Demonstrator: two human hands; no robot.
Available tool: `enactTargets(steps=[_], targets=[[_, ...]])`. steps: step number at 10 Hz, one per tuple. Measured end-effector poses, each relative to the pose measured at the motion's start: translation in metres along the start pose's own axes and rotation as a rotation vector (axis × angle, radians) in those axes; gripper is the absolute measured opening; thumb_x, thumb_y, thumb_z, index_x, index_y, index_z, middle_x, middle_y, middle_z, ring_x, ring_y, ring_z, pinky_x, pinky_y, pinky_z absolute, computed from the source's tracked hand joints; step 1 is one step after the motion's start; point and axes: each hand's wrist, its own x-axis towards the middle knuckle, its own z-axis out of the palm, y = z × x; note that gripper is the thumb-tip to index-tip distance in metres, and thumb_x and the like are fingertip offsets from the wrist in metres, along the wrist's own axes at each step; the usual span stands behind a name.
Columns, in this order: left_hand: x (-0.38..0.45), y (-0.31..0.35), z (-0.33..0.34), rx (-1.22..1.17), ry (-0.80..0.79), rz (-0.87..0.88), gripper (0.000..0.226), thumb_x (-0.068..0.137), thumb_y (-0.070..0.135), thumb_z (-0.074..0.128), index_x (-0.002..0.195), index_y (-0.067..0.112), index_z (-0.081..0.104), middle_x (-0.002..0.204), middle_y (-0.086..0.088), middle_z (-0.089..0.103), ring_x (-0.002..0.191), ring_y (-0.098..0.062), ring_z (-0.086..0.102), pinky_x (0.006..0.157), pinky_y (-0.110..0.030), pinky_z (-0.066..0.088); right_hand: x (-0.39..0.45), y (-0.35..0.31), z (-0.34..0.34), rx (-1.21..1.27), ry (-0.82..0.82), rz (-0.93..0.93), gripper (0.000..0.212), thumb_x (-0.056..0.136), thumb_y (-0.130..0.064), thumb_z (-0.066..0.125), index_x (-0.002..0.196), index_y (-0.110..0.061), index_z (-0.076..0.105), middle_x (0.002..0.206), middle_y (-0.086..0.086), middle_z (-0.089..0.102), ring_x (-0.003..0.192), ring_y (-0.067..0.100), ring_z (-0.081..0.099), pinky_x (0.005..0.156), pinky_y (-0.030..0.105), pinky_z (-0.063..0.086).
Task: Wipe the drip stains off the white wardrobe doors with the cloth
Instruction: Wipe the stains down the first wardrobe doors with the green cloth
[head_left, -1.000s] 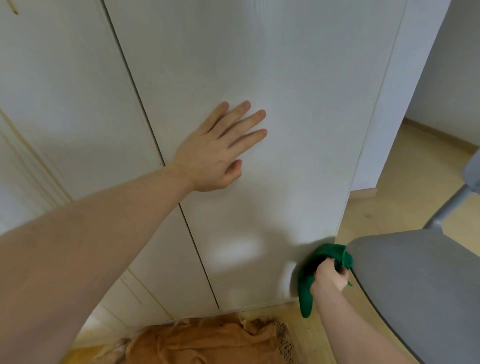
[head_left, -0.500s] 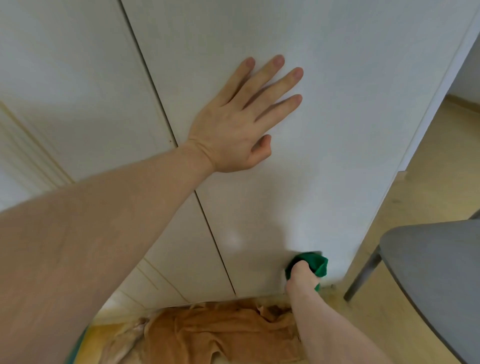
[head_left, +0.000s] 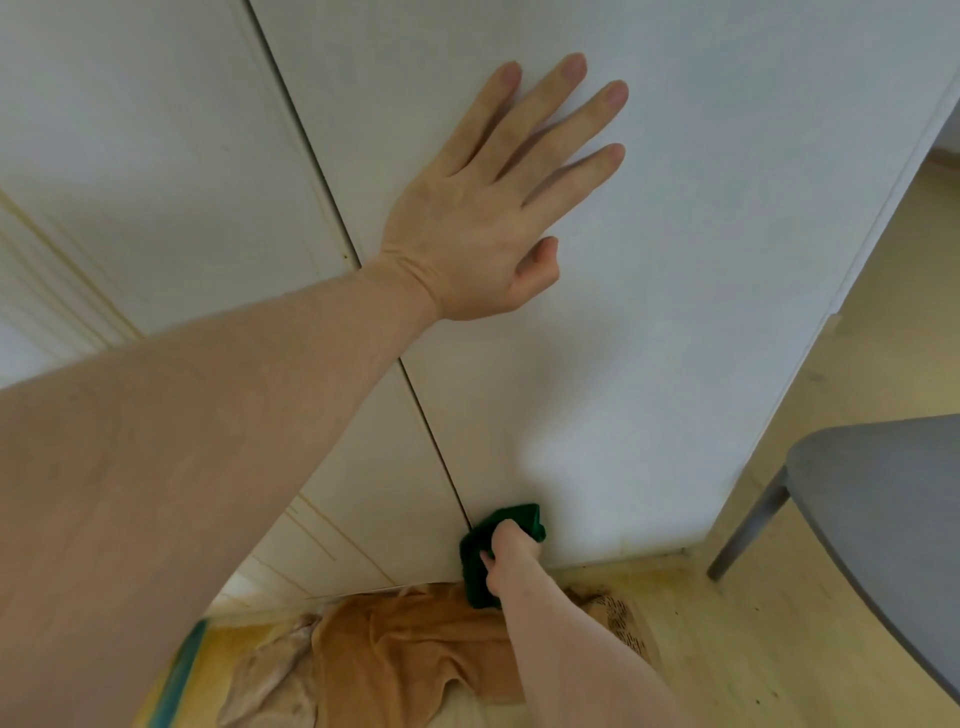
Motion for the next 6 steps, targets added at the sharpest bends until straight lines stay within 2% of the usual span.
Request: enactTargets(steps=[1,2,3,4,6], targets=[[-0.001,0.0,0.001,0.009,0.005,-0.002,0.064,0.088,0.027,0.05,0.149,0.009,0.048,0.159,-0.016,0.037,0.146,-0.044,0.033,0.121,-0.06,0.021,-0.046,-0.033,-0.014,0.036,0.015,-0.048,0.038,0.101,-0.002,0.047,0.138,0.001,0.052,0.1,0.016,0.06,0.077,0.023,0.058,0.097,0.045,0.053],[-0.001,0.001,0.002,0.02,0.01,-0.004,0.064,0.088,0.028,0.05,0.149,0.009,0.048,0.159,-0.015,0.036,0.147,-0.044,0.032,0.121,-0.06,0.02,-0.049,-0.062,-0.032,0.106,0.136,-0.023,0.032,0.101,-0.002,0.049,0.13,0.003,0.058,0.123,0.021,0.061,0.113,0.034,0.063,0.098,0.041,0.054],[-0.001,0.0,0.002,0.024,0.024,-0.008,0.063,0.089,0.028,0.05,0.149,0.009,0.048,0.159,-0.016,0.036,0.147,-0.044,0.032,0.12,-0.061,0.022,-0.05,-0.092,-0.062,0.229,0.263,-0.08,0.045,0.098,-0.001,0.051,0.143,-0.001,0.049,0.137,0.021,0.056,0.124,0.037,0.059,0.106,0.047,0.05],[-0.002,0.001,0.004,0.034,0.025,-0.009,0.063,0.089,0.028,0.05,0.149,0.01,0.048,0.159,-0.015,0.036,0.147,-0.044,0.032,0.12,-0.061,0.023,-0.039,-0.12,-0.099,0.24,0.349,-0.157,0.051,0.096,-0.005,0.054,0.146,-0.01,0.045,0.14,0.018,0.055,0.124,0.037,0.057,0.108,0.05,0.049],[-0.001,0.001,0.005,0.047,0.026,-0.005,0.064,0.09,0.03,0.051,0.15,0.01,0.046,0.159,-0.016,0.036,0.146,-0.044,0.032,0.119,-0.062,0.023,-0.015,-0.168,-0.16,0.265,0.466,-0.299,0.055,0.097,-0.002,0.048,0.15,-0.014,0.044,0.148,0.013,0.052,0.134,0.035,0.051,0.114,0.047,0.045]])
